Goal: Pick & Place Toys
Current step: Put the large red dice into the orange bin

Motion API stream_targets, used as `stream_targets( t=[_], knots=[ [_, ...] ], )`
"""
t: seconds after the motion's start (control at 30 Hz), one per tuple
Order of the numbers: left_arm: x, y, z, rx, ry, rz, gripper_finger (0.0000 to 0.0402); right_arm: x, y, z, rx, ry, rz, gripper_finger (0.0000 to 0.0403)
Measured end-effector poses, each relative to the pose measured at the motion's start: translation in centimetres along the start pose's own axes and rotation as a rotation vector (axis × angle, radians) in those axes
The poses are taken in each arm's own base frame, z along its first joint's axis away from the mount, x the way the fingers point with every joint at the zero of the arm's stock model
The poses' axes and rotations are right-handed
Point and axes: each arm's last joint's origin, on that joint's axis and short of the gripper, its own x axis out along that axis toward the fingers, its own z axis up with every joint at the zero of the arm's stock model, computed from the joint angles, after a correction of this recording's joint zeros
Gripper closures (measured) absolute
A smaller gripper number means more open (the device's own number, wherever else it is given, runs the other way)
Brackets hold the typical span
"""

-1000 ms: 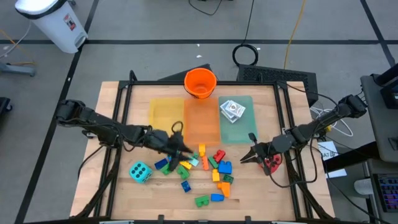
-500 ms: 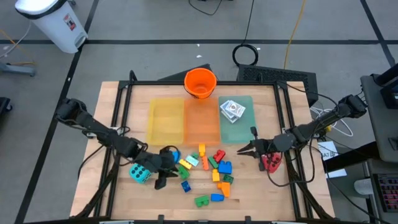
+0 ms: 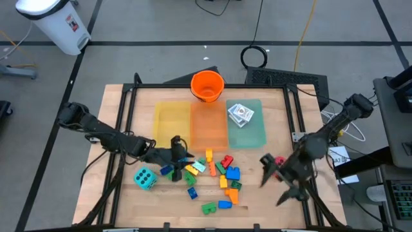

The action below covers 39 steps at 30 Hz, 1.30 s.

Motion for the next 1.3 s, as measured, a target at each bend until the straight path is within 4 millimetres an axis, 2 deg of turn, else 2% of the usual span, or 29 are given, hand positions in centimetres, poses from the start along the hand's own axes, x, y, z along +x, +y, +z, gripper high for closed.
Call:
stream_targets(
  t=[0.13,0.2,0.3,0.53,0.67,0.73,0.97,1.3],
  knots=[
    [0.3,0.9,0.4,0.01,-0.016,0.026,0.0282,2.8,0.5,1.0,-0.042,0.466,-0.259,0.0054],
    [0.4,1.2,0.5,0.01,-0.02,0.037,0.0282,3.4,0.7,0.8,-0.041,0.688,-0.421,0.0051],
    [0.5,1.7,0.6,0.002,-0.021,0.053,0.0282,3.6,1.4,-0.1,0.068,0.933,-0.611,0.0062],
    [0.7,2.4,0.8,-0.008,-0.022,0.076,0.0282,2.2,2.8,-4.8,0.406,1.449,-0.853,0.0095],
    [0.8,2.8,0.9,0.003,-0.022,0.088,0.0282,0.8,3.4,-7.3,0.48,1.748,-0.973,0.0108],
    [0.8,2.9,0.9,0.003,-0.023,0.09,0.0282,0.4,3.6,-8.1,0.503,1.798,-1.027,0.0114],
    [0.8,2.8,0.9,0.004,-0.022,0.089,0.0282,-0.5,3.9,-9.8,0.606,1.798,-1.157,0.0129],
    [0.8,2.8,0.9,0.009,-0.022,0.089,0.0282,-4.3,3.3,-13.0,0.569,1.882,-1.326,0.0152]
  ],
)
